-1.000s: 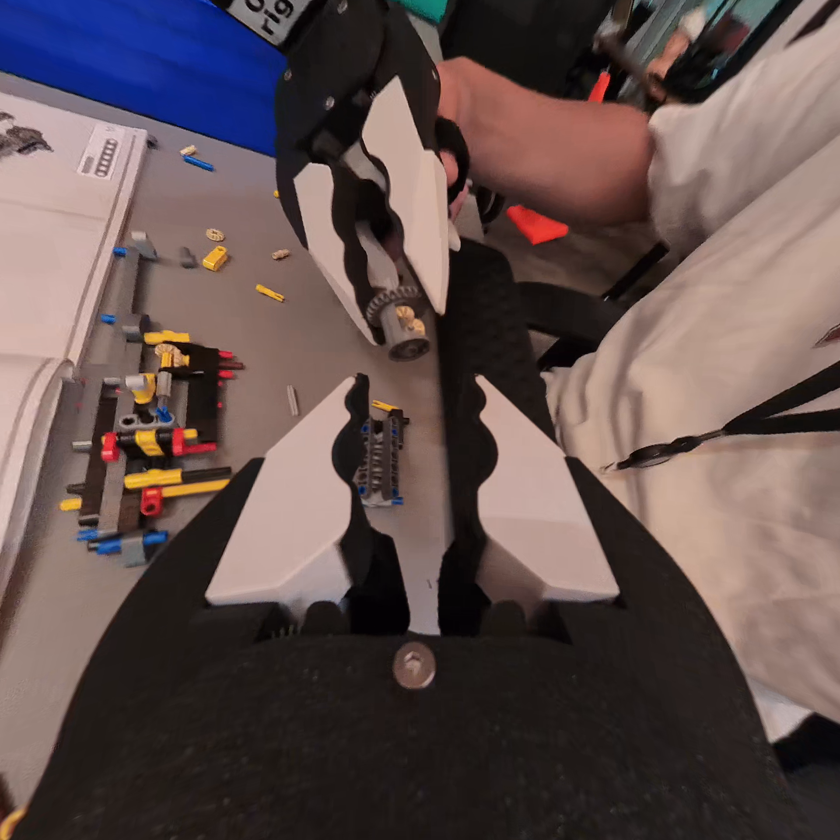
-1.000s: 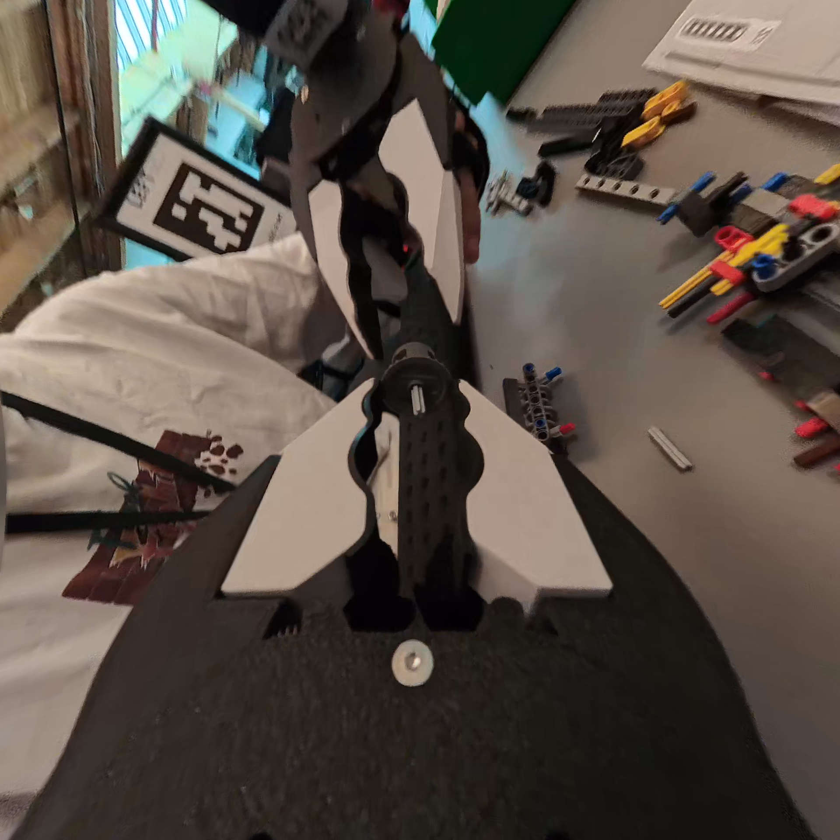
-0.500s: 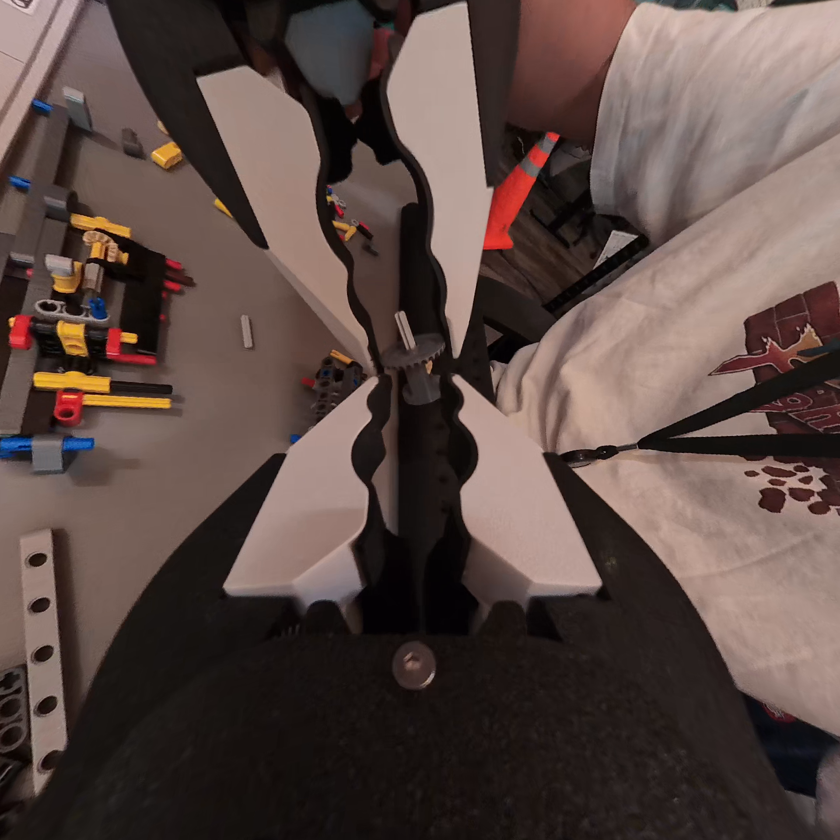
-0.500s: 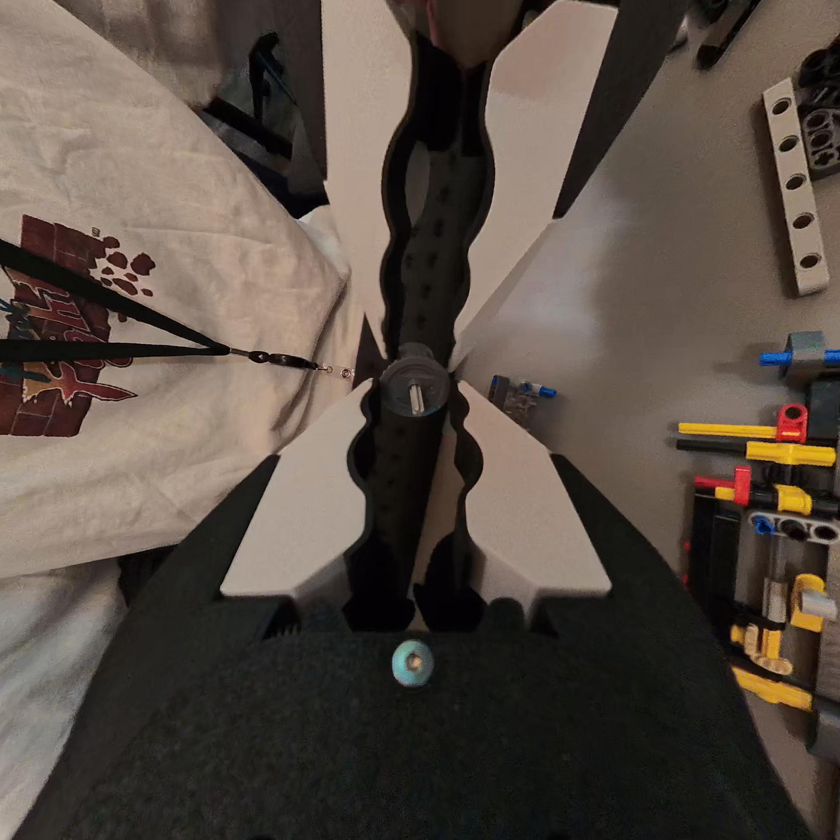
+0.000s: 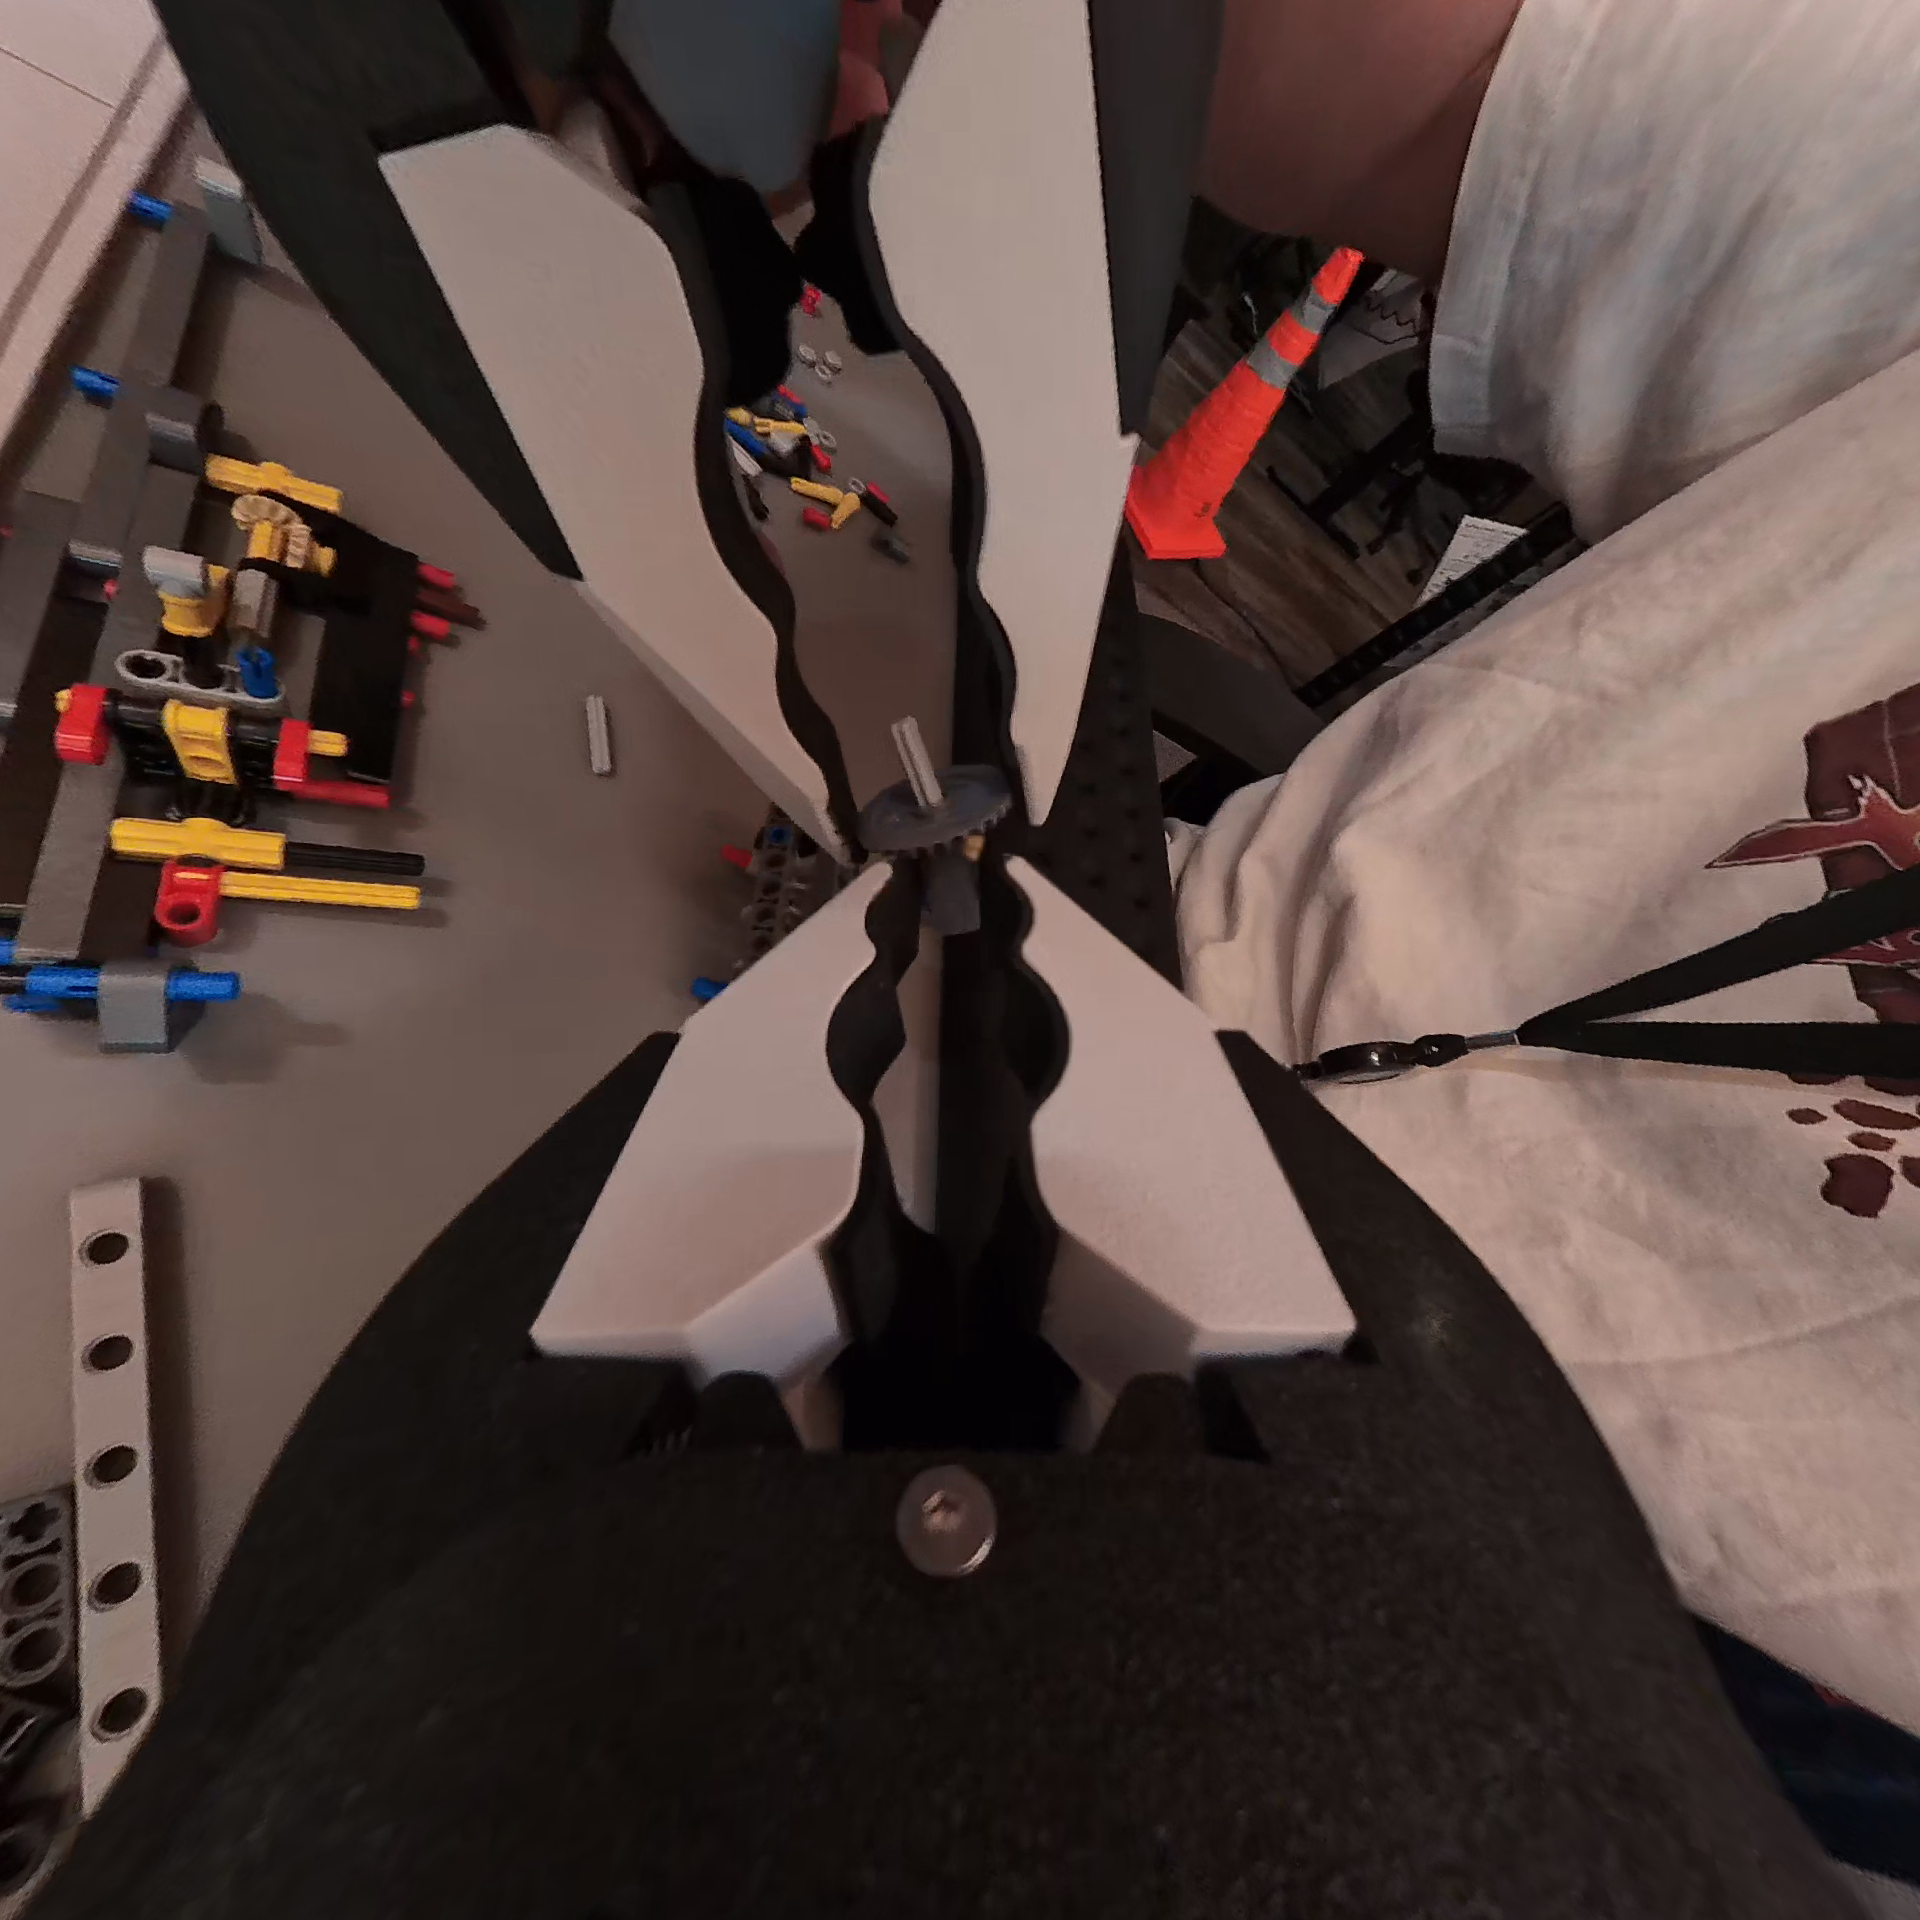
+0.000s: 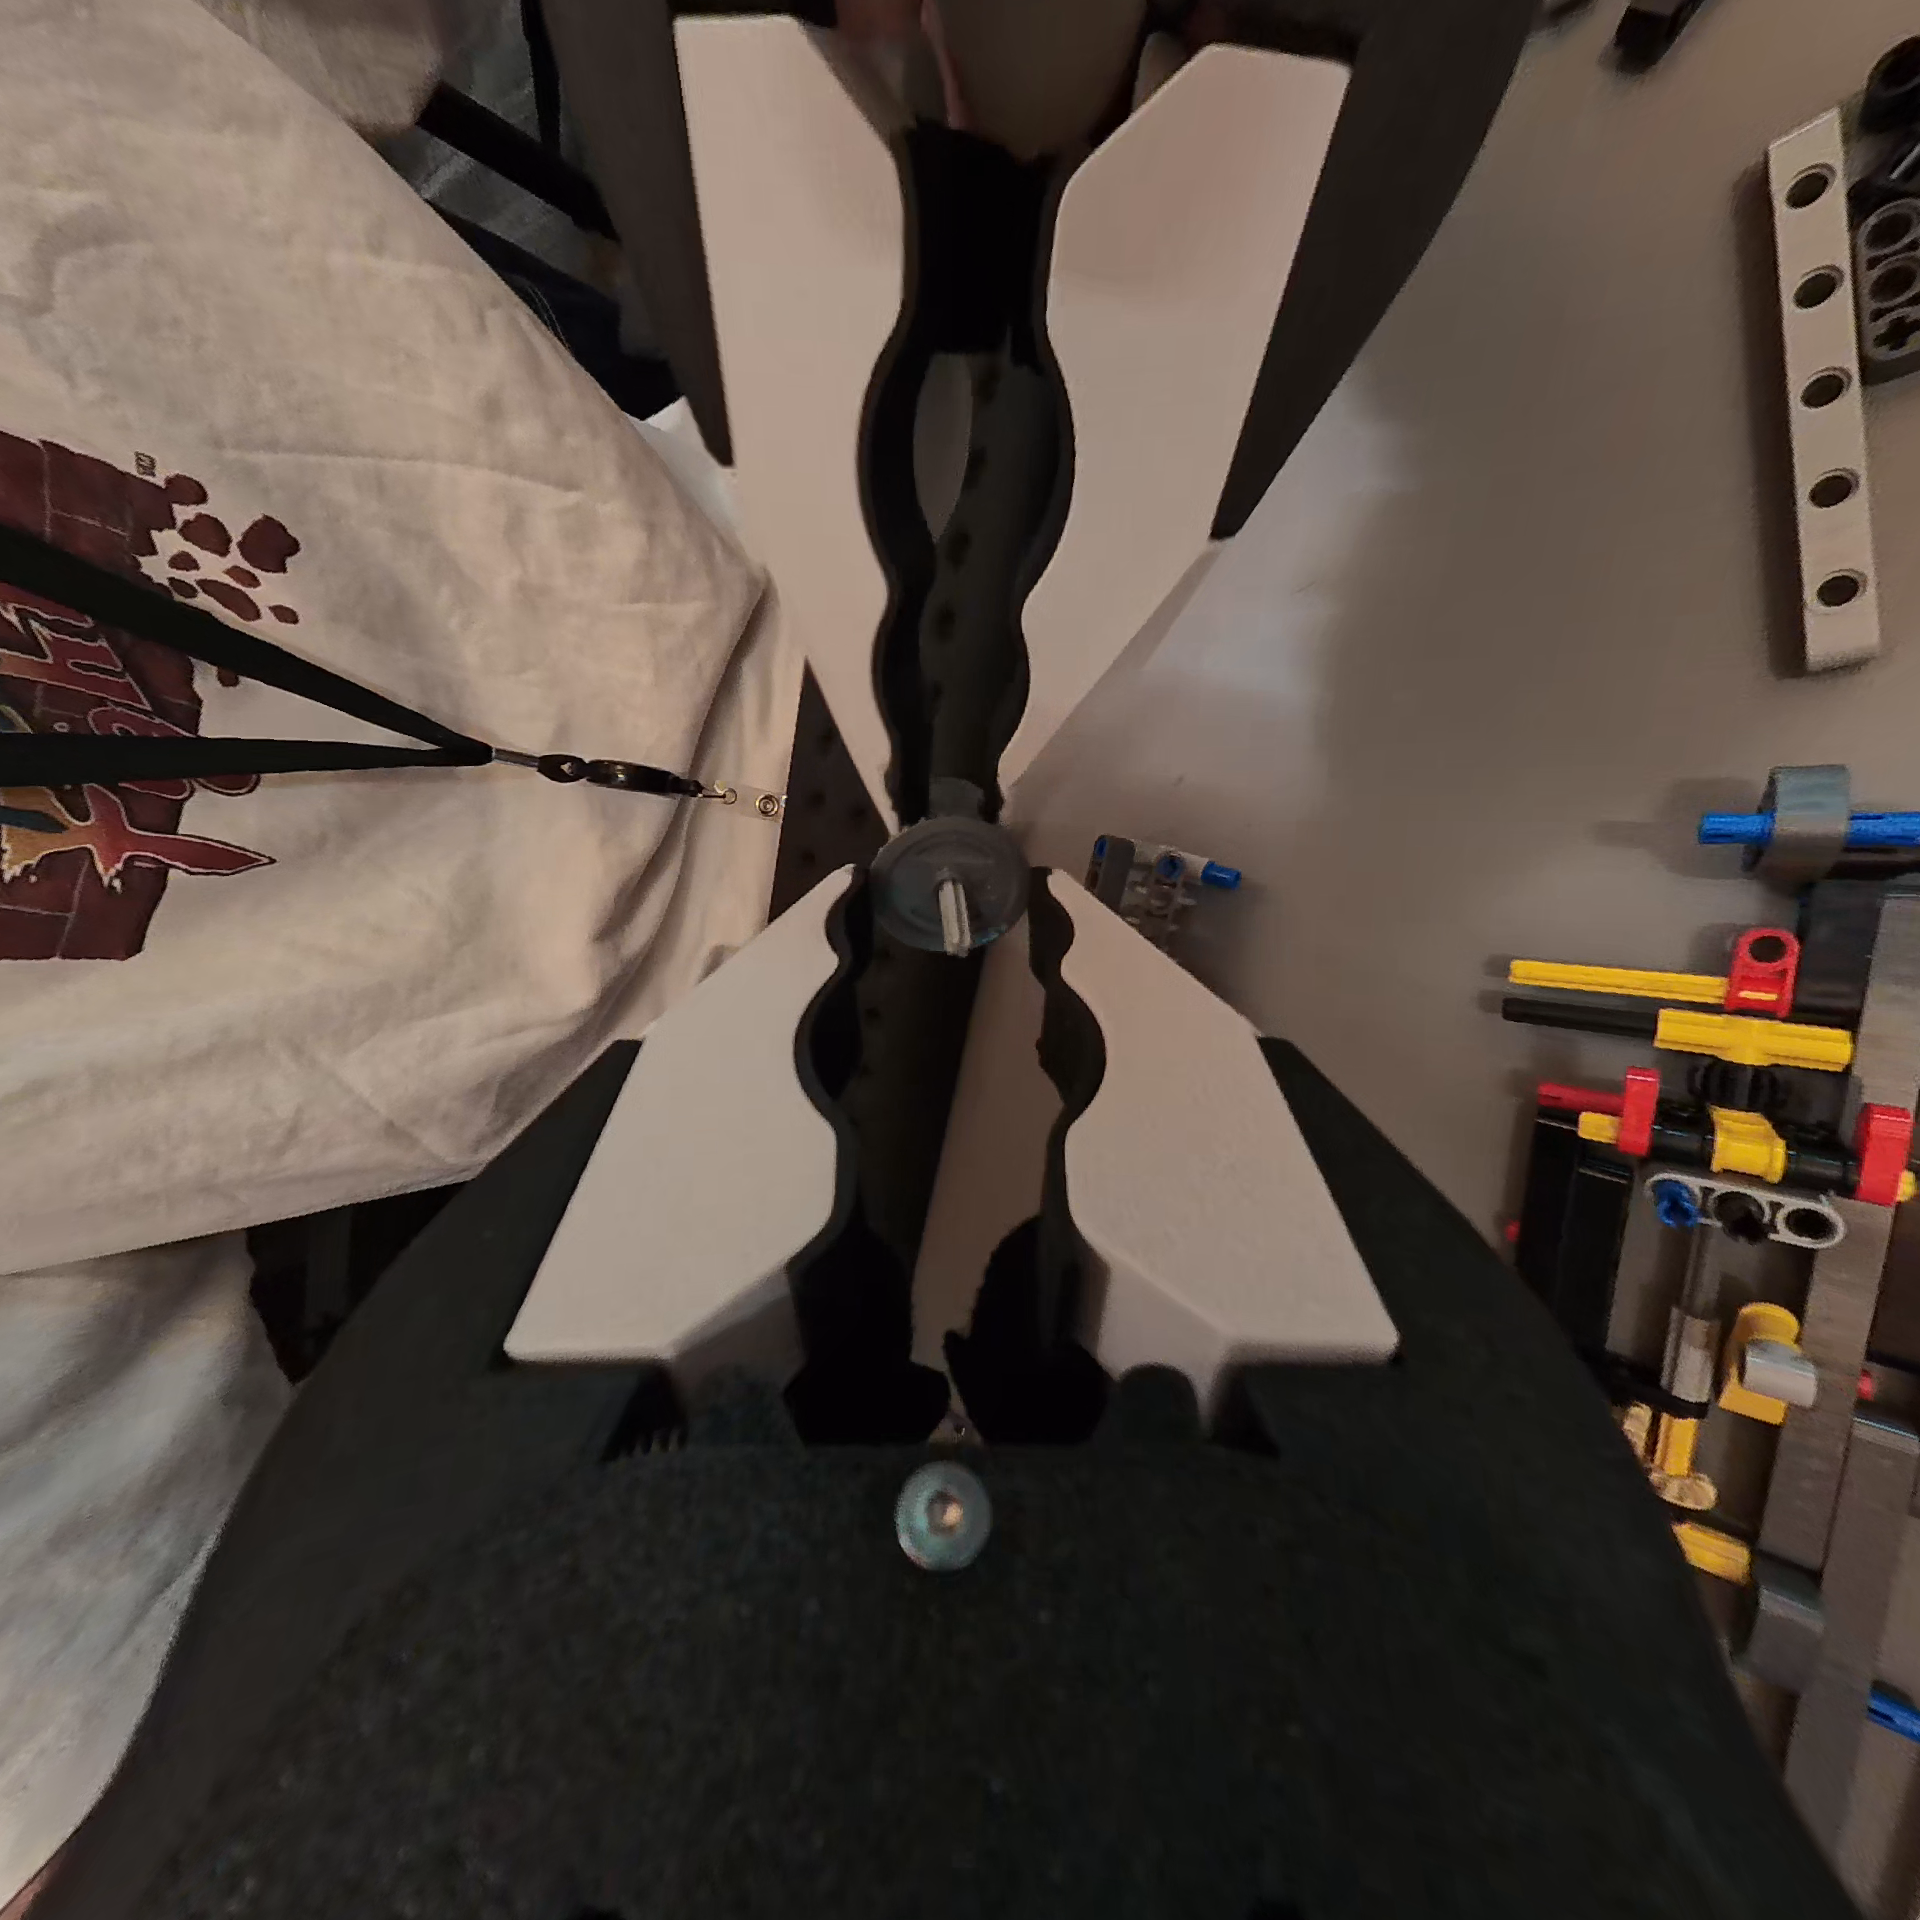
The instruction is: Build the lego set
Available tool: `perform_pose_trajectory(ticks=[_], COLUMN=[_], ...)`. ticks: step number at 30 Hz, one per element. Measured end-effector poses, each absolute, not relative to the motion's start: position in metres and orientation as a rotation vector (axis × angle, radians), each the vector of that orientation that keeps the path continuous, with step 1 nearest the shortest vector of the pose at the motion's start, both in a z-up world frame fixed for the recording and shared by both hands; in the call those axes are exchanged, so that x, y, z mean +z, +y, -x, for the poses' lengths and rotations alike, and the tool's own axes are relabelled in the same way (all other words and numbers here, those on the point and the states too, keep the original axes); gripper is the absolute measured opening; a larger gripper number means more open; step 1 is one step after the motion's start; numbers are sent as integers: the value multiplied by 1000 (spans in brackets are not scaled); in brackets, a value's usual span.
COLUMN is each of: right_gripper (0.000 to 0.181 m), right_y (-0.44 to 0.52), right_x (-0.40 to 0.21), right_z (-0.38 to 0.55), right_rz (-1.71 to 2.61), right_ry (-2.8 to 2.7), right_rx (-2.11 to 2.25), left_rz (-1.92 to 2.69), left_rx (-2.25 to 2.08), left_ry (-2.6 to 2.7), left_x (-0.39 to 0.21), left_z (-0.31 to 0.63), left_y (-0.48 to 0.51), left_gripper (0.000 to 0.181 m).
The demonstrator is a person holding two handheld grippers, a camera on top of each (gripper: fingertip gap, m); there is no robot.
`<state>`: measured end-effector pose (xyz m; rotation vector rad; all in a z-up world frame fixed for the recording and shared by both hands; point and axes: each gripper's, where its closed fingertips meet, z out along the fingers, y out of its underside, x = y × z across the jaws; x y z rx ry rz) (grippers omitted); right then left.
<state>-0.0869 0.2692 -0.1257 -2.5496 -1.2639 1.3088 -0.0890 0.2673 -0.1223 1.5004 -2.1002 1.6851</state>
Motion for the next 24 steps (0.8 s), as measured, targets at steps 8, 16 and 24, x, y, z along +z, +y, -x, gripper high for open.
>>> perform_pose_trajectory(ticks=[8,16,24], right_gripper=[30,38,38], right_y=[275,305,281], right_x=[-121,-77,-93], right_z=[84,31,37], right_rz=[2522,2263,1984], right_ry=[-1253,-836,-283], right_rx=[1260,908,655], left_rz=[-1540,-1653,-1922], left_rx=[1761,2106,2442], left_ry=[-2121,-2189,-1777], left_x=[-120,-93,-75], left_z=[85,70,50], left_y=[272,295,324], left_gripper=[8,8,8])
